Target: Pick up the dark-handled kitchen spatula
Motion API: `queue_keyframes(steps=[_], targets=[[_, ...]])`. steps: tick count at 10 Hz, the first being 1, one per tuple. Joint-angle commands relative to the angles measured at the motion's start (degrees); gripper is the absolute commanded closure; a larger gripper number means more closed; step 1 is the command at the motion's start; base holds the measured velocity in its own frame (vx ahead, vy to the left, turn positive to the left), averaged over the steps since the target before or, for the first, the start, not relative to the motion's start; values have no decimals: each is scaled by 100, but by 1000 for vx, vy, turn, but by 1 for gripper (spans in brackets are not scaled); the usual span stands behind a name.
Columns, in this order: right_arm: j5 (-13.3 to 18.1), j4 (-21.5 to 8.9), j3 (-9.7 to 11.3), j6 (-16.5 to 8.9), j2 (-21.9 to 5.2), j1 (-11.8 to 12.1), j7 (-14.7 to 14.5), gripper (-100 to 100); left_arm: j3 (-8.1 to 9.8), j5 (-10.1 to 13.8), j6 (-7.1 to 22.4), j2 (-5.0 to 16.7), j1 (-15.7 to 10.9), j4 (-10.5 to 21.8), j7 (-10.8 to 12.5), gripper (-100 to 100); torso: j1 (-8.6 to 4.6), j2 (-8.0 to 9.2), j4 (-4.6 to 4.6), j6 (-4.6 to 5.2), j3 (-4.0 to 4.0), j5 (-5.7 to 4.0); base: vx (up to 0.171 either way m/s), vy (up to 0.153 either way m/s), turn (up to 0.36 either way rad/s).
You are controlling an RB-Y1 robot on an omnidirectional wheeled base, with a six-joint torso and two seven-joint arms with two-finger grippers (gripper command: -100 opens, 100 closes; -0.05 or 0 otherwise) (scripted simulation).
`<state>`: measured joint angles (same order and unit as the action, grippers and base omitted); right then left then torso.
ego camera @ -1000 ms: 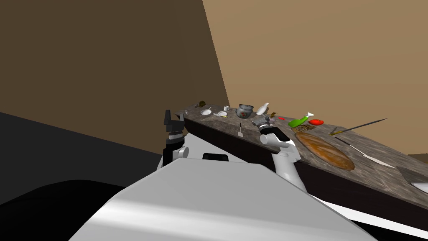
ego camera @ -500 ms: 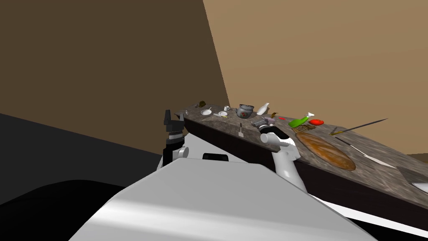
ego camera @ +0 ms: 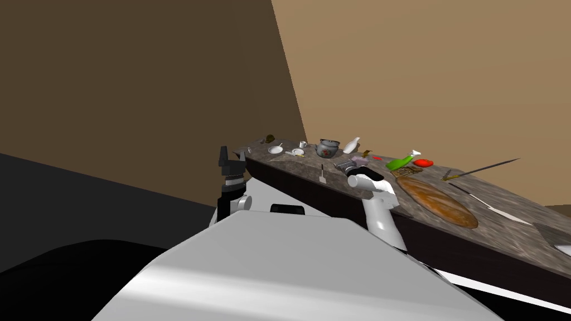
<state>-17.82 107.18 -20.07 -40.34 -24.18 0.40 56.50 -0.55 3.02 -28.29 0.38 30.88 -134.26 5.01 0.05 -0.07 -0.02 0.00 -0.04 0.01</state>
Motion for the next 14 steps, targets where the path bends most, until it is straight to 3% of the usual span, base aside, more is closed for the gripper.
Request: queue_keyframes(steps=[1,4,5,6,7,10,12,13,14], targets=[[-47,-199,-34,-286,-21,-119,286,-100,0,0,0,0,0,0,0,0,0,0,0,0,0,0,16,22,-1],[-92,-390,-66,-812,-50,-248,627,-100,0,0,0,0,0,0,0,0,5,-5,-1,-1,-3,1,24,26,0],[-92,-390,-66,-838,-50,-248,627,-100,0,0,0,0,0,0,0,0,4,-4,-1,0,-2,1,10,9,0],[-136,-580,-92,-1072,-77,-373,892,-100,0,0,0,0,0,0,0,0,0,0,0,0,0,0,27,15,3],[-136,-580,-92,-1218,-77,-373,919,-100,0,0,0,0,0,0,0,0,1,-4,-1,0,-2,0,25,18,3],[-216,-951,-131,-1731,-127,-611,1417,-100,0,0,0,0,0,0,0,0,6,-6,-1,0,-4,1,32,30,4],[-216,-951,-131,-1947,-127,-611,1475,-100,0,0,0,0,0,0,0,0,6,-6,-2,0,-4,1,21,20,2],[-254,-1126,-145,-2178,-151,-723,1738,-100,0,0,0,0,0,0,0,0,1,-1,0,0,-1,1,30,20,8],[-254,-1126,-145,-2293,-151,-723,1738,-100,0,0,0,0,0,0,0,0,3,-5,-1,0,-3,0,32,22,5]])
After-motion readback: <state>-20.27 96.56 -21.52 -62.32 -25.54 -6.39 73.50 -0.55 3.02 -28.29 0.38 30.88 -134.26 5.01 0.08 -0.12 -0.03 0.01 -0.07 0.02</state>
